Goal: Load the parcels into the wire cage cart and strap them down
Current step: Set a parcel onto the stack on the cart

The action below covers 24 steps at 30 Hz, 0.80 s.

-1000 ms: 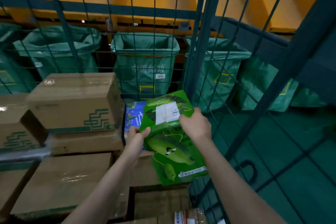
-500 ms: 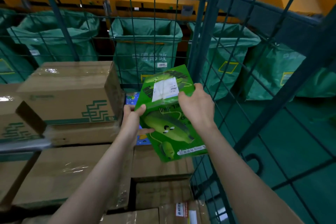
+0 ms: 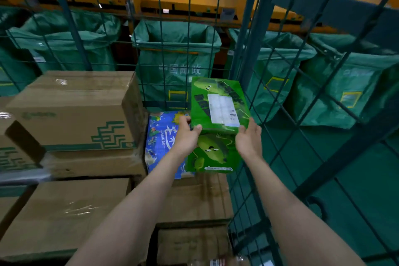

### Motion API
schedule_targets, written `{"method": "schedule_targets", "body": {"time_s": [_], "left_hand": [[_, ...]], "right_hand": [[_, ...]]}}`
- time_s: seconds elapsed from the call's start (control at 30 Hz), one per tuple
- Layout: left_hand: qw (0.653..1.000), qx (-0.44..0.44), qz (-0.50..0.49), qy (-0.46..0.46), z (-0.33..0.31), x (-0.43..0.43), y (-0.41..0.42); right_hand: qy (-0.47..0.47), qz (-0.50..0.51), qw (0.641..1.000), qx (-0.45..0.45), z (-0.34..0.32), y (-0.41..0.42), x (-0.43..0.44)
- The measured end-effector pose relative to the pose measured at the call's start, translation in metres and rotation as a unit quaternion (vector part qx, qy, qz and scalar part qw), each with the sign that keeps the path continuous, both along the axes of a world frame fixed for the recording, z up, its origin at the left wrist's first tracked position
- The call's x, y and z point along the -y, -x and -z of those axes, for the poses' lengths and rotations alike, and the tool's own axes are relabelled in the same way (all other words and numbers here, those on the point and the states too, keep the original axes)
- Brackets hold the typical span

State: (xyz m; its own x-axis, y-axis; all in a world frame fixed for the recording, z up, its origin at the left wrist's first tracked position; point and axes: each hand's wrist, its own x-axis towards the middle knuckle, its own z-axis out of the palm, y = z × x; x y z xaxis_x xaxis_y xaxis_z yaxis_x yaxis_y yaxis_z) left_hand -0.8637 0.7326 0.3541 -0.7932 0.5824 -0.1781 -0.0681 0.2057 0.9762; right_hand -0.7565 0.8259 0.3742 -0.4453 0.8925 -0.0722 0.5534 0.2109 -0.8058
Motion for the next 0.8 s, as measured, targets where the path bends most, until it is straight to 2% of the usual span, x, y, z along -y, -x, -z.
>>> {"method": "schedule_targets", "body": {"time_s": [0.13,0.27,0.43,0.63,0.8], "left_hand": [[1.000,-0.010,-0.009,0.026,0.000,-0.029,0.015],[0.997,-0.044,-0.013,0.055,0.000,-0.049,0.029],[0.998,-0.025,-0.008,0.048,0.003,-0.062,0.046],[0.994,-0.078,-0.022,0.075,0.003,-0.075,0.054],[0.992,-0.089,-0.014,0.088,0.005,-0.081,0.060]], "right_hand": [[-0.006,-0.021,1.000,-0.015,0.002,0.016,-0.026],[-0.014,-0.051,0.998,0.024,0.016,0.028,-0.039],[-0.044,-0.018,0.990,0.129,0.013,0.053,-0.058],[-0.056,0.016,0.986,0.155,0.025,0.065,-0.066],[-0.082,0.041,0.979,0.182,0.031,0.072,-0.066]]}}
